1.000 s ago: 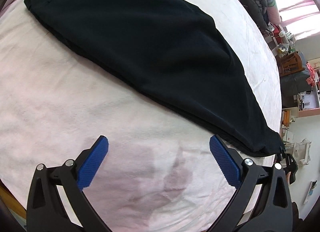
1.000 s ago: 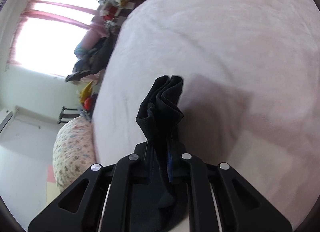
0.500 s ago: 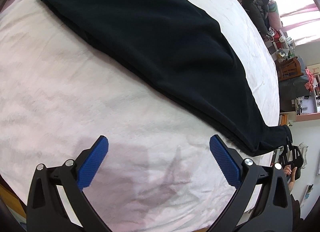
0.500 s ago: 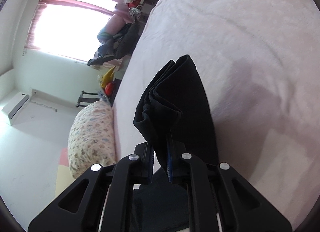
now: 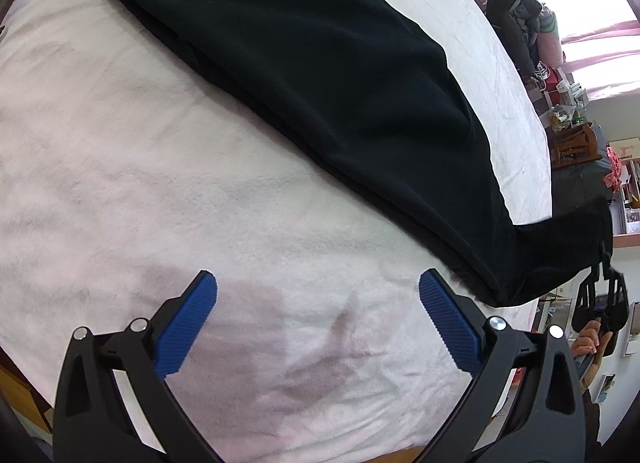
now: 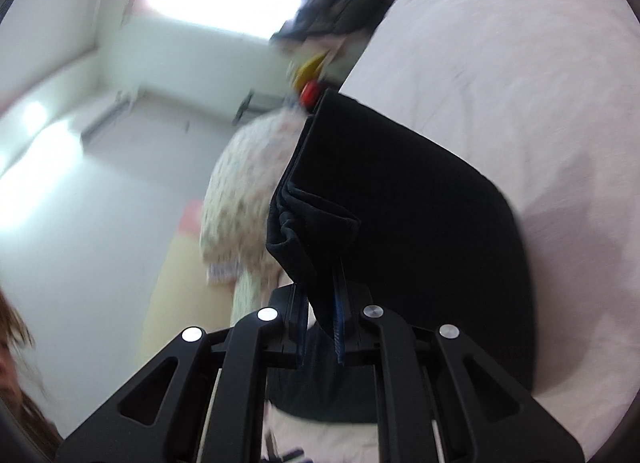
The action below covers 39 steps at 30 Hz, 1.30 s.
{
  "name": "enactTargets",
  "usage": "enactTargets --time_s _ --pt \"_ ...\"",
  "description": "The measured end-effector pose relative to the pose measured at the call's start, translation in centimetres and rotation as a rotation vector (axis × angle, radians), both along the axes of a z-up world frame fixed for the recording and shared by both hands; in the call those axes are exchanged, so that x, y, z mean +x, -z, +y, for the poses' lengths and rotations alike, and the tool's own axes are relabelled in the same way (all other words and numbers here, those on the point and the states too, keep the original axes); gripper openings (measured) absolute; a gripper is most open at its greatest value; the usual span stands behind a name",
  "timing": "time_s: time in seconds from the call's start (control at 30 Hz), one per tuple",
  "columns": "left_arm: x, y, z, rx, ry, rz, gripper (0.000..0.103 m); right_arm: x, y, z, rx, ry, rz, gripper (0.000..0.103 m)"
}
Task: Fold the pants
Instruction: 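Lift the held leg end with the right gripper and fold it over the trousers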
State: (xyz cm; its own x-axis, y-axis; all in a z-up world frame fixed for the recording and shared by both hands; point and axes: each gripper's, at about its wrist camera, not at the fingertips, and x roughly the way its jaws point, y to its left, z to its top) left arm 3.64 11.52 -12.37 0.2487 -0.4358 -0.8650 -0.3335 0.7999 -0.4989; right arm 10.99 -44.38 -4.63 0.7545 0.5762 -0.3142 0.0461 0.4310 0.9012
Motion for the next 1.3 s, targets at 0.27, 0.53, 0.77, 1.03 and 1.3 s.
enactTargets --time_s 0.27,0.53,0.77,1.03,1.3 --pt "-0.9 -0.1 1.0 -0.019 -0.021 0.002 0.101 3.5 1.6 13.2 -0.13 -0.282 0.091 0.011" --pt "-2.5 0.0 3.1 -0.025 -0.04 0.013 0.101 4.5 7.4 24.7 -0.316 -0.387 0.274 0.011" --pt "-3.4 0.1 4.9 -0.041 -0.072 0.014 0.101 5.3 6.9 26.9 -0.347 -0.339 0.245 0.011" --pt "-3.3 0.0 5.6 -0.047 -0.066 0.011 0.101 5.2 8.4 30.4 -0.447 -0.39 0.27 0.011" --pt "-3.3 0.0 5.7 -0.044 -0.073 0.019 0.101 5.2 8.9 32.9 -0.558 -0.392 0.279 0.011"
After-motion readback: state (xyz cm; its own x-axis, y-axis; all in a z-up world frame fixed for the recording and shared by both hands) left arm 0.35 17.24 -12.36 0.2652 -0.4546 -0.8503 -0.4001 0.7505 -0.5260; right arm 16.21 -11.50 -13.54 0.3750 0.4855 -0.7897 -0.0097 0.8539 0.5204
